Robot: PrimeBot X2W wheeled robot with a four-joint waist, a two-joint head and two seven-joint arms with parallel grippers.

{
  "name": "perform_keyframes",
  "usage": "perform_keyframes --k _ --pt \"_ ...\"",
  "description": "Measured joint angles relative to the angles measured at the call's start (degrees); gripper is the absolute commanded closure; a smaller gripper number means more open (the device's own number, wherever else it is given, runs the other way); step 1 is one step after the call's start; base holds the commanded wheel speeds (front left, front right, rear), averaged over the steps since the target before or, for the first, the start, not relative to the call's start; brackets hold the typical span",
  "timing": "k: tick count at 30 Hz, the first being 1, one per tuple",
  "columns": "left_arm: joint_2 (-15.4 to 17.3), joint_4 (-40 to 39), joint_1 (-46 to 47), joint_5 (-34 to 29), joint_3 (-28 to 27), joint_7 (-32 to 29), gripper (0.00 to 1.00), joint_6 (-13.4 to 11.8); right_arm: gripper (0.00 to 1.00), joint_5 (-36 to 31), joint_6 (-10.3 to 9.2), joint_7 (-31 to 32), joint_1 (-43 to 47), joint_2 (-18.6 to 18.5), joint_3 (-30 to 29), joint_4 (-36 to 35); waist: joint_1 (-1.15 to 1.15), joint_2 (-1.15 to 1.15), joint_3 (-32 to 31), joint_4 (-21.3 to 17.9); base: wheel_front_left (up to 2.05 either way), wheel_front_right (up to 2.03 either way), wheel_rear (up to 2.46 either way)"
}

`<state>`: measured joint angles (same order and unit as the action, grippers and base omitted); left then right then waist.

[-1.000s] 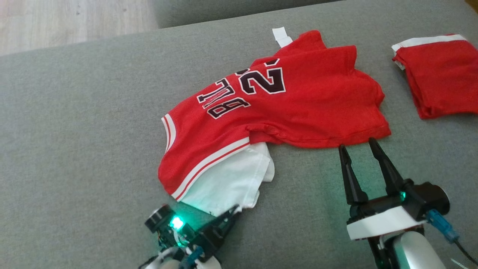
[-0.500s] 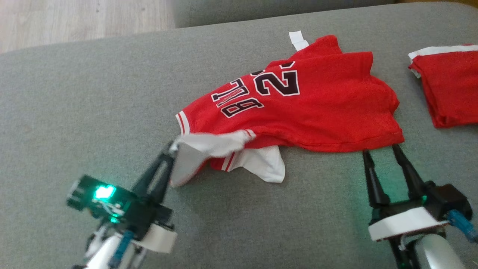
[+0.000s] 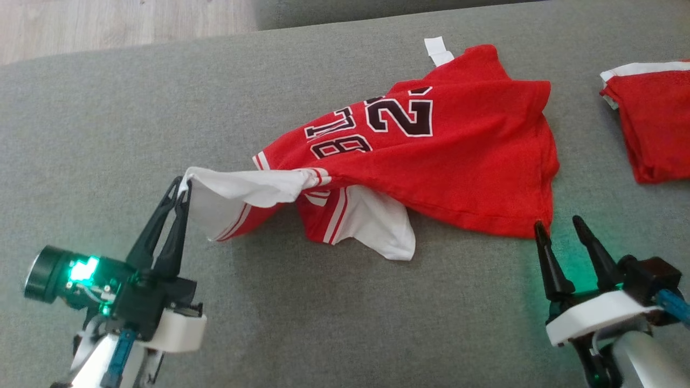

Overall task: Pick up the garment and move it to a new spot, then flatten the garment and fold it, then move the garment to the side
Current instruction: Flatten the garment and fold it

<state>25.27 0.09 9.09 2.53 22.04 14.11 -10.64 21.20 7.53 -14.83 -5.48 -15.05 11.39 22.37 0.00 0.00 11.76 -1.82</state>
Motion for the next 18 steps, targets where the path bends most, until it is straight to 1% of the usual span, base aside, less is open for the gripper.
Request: perform_keyframes --k 9,12,18 --pt "0.2 -0.5 -0.2 0.0 0.1 -0.5 1.00 -0.5 0.00 8.2 0.01 1.6 -2.8 -1.1 6.2 2.3 0.00 0.00 0.2 0.5 0.00 0.00 0.00" --pt "0.2 -0.5 -0.2 0.2 0.2 -0.5 1.00 -0.5 0.00 10.1 0.01 2.5 -3.8 -2.0 6.8 3.4 0.00 0.00 0.3 0.9 0.00 0.00 0.00" --pt "0.3 -0.5 -0.1 0.2 0.4 -0.5 1.00 -0.5 0.00 12.4 0.01 4.6 -4.9 -2.3 7.5 5.9 0.00 0.00 1.0 1.7 0.00 0.00 0.00"
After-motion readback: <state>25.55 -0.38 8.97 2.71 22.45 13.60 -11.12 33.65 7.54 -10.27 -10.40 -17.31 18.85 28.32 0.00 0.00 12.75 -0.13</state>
